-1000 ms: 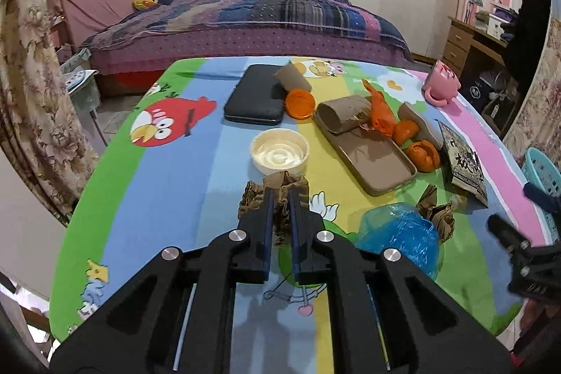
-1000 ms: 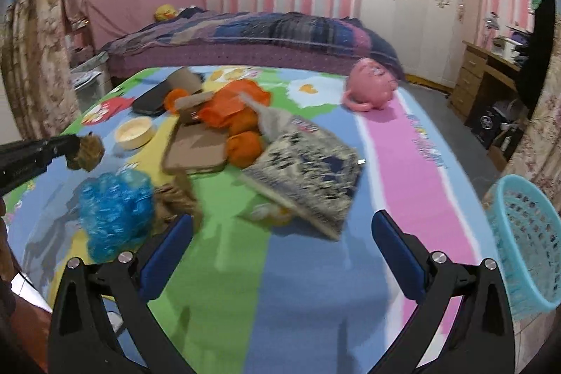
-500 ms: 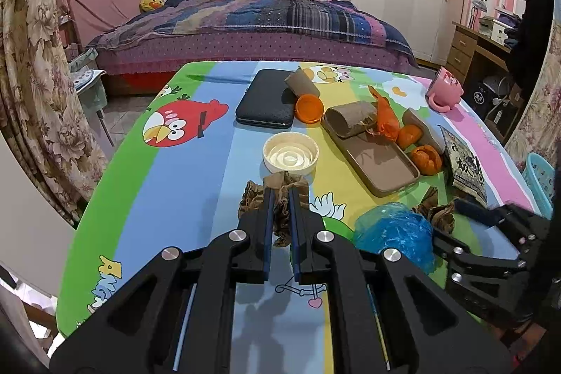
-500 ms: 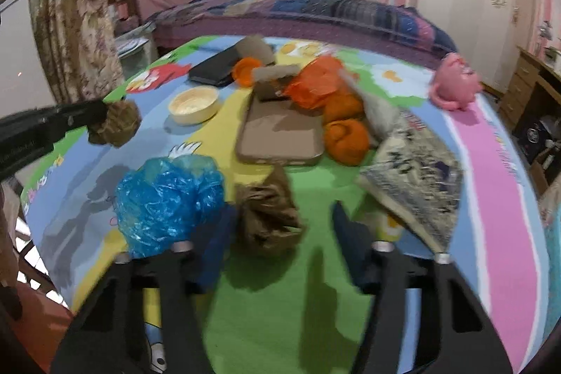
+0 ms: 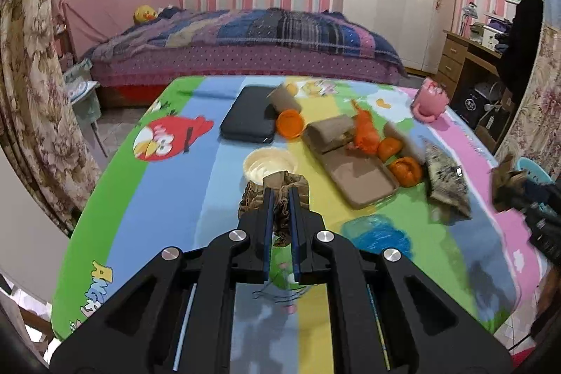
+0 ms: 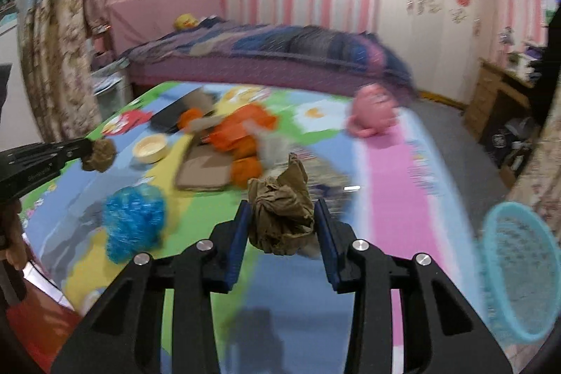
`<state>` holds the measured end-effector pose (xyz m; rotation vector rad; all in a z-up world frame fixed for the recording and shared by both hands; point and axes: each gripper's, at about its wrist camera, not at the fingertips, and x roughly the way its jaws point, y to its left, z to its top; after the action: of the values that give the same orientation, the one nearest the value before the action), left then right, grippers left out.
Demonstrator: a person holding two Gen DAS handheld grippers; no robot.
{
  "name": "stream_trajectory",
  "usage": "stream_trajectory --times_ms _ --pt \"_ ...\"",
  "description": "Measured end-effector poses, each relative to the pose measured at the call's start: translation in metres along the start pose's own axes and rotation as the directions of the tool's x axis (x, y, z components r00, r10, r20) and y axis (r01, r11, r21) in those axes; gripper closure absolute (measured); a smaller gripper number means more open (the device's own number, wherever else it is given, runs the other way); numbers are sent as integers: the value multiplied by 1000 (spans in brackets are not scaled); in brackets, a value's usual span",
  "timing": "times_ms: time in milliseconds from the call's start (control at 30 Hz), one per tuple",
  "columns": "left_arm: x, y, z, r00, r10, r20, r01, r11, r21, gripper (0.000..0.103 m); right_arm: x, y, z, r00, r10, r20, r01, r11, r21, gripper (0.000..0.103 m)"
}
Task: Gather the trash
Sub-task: 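Carry both paper balls over the blue basket and open both tools to drop them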
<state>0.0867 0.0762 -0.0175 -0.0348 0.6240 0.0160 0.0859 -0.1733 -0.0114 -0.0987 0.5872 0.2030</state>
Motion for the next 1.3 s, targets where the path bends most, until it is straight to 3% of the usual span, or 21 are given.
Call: stream_trajectory --times_ms 233,367,533,667,800,900,1300 --pt "-33 -66 21 991 -72 114 59 992 111 96 -53 -103 6 987 -157 33 151 977 150 65" --pt "-40 -111 33 980 -155 125 135 979 153 96 -71 -156 1 971 -236 23 225 947 231 65" --pt "-46 -176 44 954 -278 115 252 948 195 96 -89 -218 -7 937 -350 -11 334 884 328 65" --pt "-38 -226 41 935 -350 62 329 917 226 96 -89 -251 -14 901 -431 -48 420 841 341 65" --pt "-22 -275 31 910 -414 -11 404 880 249 96 -83 -272 -37 888 -456 -62 443 813 378 65" --pt "-8 -303 23 896 -443 -46 438 859 267 96 -75 -283 -48 869 -485 -96 486 804 342 65" --pt "48 -424 -3 824 -535 -184 566 767 302 96 -83 -320 -80 848 -517 -120 514 742 431 65"
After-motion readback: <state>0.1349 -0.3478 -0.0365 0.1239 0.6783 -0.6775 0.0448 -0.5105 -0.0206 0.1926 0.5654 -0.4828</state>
